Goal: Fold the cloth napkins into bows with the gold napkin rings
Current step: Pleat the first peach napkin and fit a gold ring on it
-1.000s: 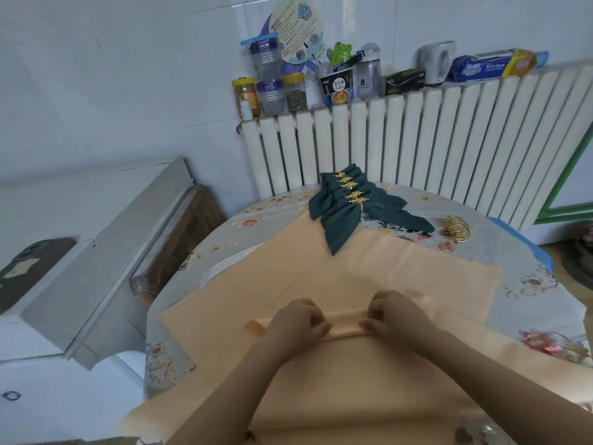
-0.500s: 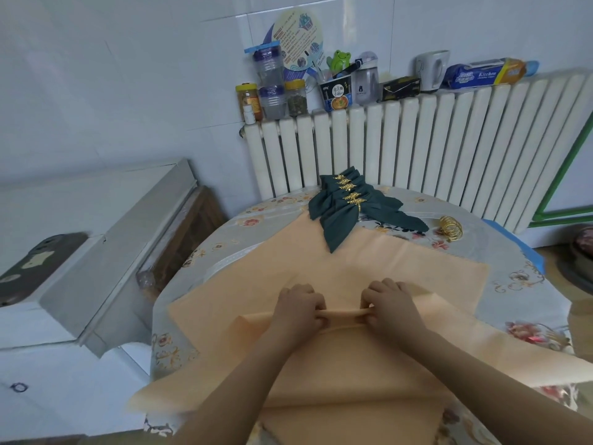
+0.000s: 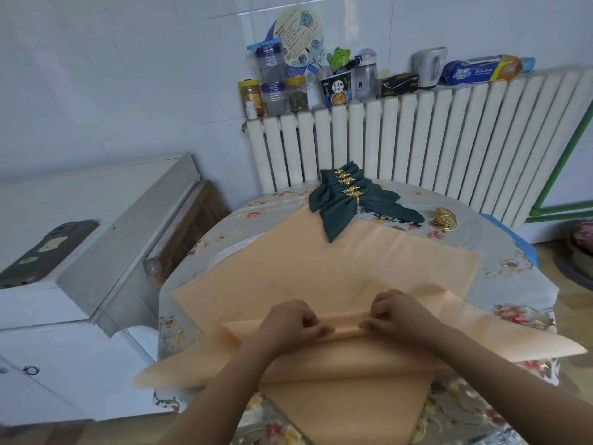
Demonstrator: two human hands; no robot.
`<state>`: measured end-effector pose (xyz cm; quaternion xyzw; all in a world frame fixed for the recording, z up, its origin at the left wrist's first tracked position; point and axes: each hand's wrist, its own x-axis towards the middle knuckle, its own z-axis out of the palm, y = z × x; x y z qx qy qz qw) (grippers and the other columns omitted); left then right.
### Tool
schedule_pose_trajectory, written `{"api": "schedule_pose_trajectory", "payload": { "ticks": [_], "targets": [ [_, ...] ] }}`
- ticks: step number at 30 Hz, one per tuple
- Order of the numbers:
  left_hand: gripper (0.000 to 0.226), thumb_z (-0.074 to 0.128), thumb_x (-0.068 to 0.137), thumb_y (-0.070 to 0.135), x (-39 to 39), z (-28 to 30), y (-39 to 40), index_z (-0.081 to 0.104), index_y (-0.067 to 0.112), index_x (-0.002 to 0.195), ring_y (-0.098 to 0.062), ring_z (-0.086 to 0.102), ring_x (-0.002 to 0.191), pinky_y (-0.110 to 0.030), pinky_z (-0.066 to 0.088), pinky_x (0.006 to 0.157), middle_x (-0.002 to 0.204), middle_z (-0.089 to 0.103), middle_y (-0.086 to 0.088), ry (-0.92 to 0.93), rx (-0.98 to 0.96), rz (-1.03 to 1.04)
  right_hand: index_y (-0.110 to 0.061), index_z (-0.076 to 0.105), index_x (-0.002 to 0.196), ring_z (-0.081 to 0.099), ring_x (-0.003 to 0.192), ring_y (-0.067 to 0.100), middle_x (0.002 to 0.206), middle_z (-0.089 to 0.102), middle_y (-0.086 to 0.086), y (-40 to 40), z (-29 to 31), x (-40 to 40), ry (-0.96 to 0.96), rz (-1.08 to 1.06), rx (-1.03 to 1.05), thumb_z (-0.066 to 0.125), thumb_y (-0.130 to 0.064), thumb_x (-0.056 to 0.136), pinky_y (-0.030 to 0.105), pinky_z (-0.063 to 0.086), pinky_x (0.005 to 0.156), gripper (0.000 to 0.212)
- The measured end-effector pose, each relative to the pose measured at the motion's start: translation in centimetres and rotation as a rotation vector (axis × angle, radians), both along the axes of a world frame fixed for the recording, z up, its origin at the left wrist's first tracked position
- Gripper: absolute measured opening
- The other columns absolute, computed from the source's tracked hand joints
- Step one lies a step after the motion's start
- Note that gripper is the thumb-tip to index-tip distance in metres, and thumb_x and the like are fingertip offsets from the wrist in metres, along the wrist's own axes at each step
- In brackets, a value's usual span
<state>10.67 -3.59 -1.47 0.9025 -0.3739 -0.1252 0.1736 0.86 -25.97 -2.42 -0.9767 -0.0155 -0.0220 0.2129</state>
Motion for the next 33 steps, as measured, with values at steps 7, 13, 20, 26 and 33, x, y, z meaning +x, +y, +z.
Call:
{"api": "schedule_pose_trajectory", "payload": {
  "ticks": [7, 13, 20, 26, 33],
  "targets": [
    [0.022, 0.078, 0.069, 0.035, -1.4, -2.0, -0.4, 0.07, 0.016, 0.077, -0.01, 0.052, 0.084, -0.023, 0.042, 0.079, 0.083, 0.055, 0.005, -0.059, -0.237, 0.137, -0.028, 0.058, 0.068, 0.048, 0.084, 0.012, 0.08, 0.05, -0.013, 1.5, -1.3, -0.7, -0.131, -0.135, 0.039, 0.072, -0.04, 0.075, 0.024, 0.032, 0.071, 0.02],
    [0.039, 0.065, 0.065, 0.054, -2.3, -3.6, 0.1, 0.069, 0.021, 0.085, -0.021, 0.055, 0.096, -0.033, 0.043, 0.086, 0.093, 0.061, 0.002, -0.197, -0.308, 0.152, -0.03, 0.06, 0.111, 0.047, 0.111, 0.02, 0.115, 0.052, -0.008, 2.0, -3.0, -1.1, -0.157, -0.192, -0.098, 0.047, -0.056, 0.079, 0.027, 0.03, 0.09, 0.043],
    [0.044, 0.067, 0.078, 0.048, -1.5, -1.8, -0.5, 0.056, 0.032, 0.117, -0.012, 0.043, 0.117, -0.028, 0.021, 0.094, 0.116, 0.056, 0.008, -0.122, -0.037, 0.152, -0.03, 0.055, 0.118, 0.036, 0.118, 0.016, 0.12, 0.051, -0.008, 2.2, -1.3, -0.4, -0.033, -0.201, -0.191, 0.055, -0.049, 0.086, 0.031, 0.021, 0.097, 0.037],
    [0.023, 0.062, 0.082, 0.041, -1.3, -0.4, -1.0, 0.068, 0.022, 0.092, -0.014, 0.051, 0.102, -0.03, 0.025, 0.088, 0.097, 0.056, 0.004, -0.31, -0.029, 0.078, -0.02, 0.065, 0.08, 0.053, 0.091, 0.021, 0.085, 0.06, -0.005, 2.1, -0.8, -0.3, -0.251, -0.188, -0.154, 0.074, -0.034, 0.072, 0.032, 0.028, 0.08, 0.019],
    [0.009, 0.062, 0.059, 0.021, -3.8, -2.0, 1.4, 0.064, 0.021, 0.068, -0.021, 0.062, 0.067, -0.025, 0.042, 0.06, 0.072, 0.064, 0.005, -0.345, -0.245, -0.077, -0.02, 0.065, 0.097, 0.058, 0.096, 0.02, 0.096, 0.067, -0.001, 2.2, -0.2, -3.8, -0.205, -0.063, -0.161, 0.063, -0.029, 0.082, 0.028, 0.037, 0.075, 0.018]
  ]
}}
